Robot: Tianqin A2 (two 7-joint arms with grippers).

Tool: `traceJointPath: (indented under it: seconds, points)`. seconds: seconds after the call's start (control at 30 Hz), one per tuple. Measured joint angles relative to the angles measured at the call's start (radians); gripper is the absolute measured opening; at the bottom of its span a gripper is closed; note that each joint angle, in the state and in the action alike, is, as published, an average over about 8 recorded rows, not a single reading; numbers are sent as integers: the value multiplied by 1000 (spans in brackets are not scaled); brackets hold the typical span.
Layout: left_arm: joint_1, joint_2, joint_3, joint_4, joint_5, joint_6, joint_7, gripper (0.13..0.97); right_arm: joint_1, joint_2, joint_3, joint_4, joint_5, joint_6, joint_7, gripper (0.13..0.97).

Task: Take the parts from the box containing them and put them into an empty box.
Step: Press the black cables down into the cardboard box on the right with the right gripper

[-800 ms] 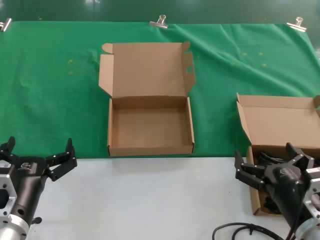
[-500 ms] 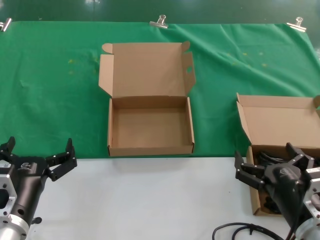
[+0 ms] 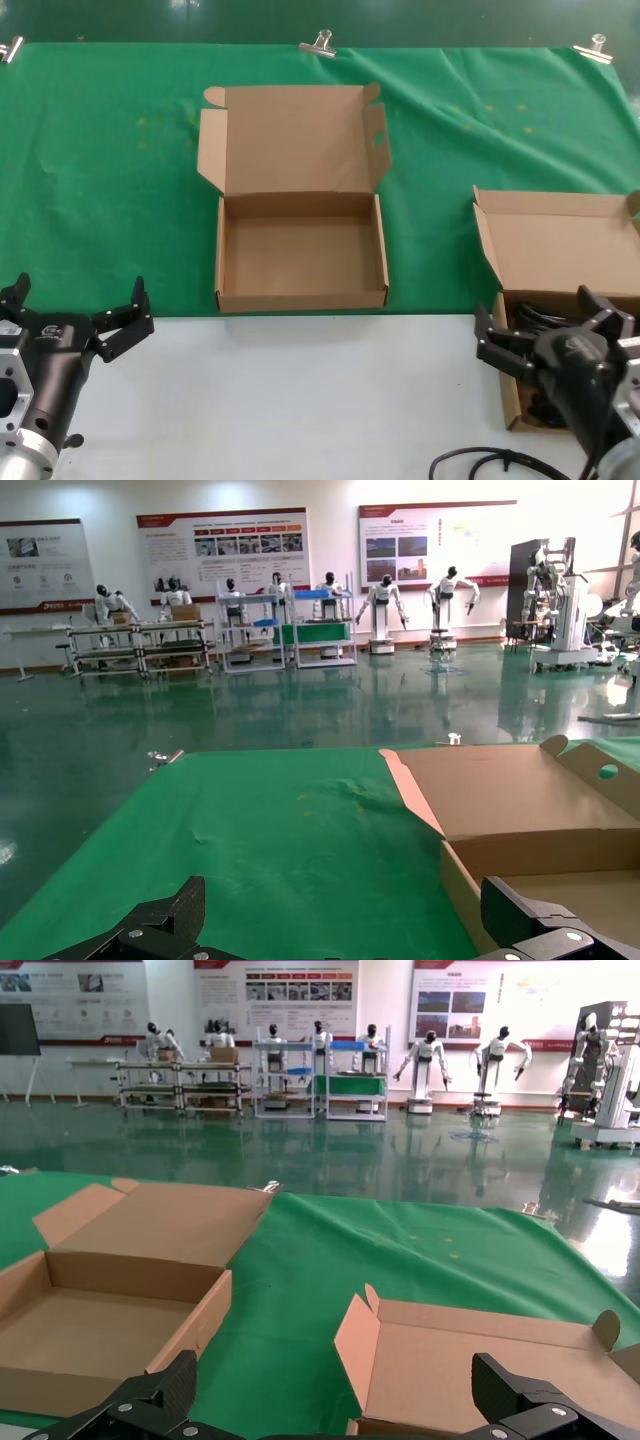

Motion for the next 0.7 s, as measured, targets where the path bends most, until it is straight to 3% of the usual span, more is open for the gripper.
traceJointPath:
  seconds: [0.17, 0.3, 0.5, 0.7]
  points:
    - [0, 0, 0, 0, 0, 0, 0, 966, -16, 43, -10, 19, 20, 17, 12, 966]
    - [0, 0, 0, 0, 0, 0, 0, 966, -27, 135, -72, 46, 82, 61, 18, 966]
    - [0, 0, 0, 0, 0, 0, 0, 966, -13, 358, -253, 97, 245, 146, -15, 966]
    - [0, 0, 0, 0, 0, 0, 0, 966, 78, 612, -484, 144, 412, 190, -96, 966]
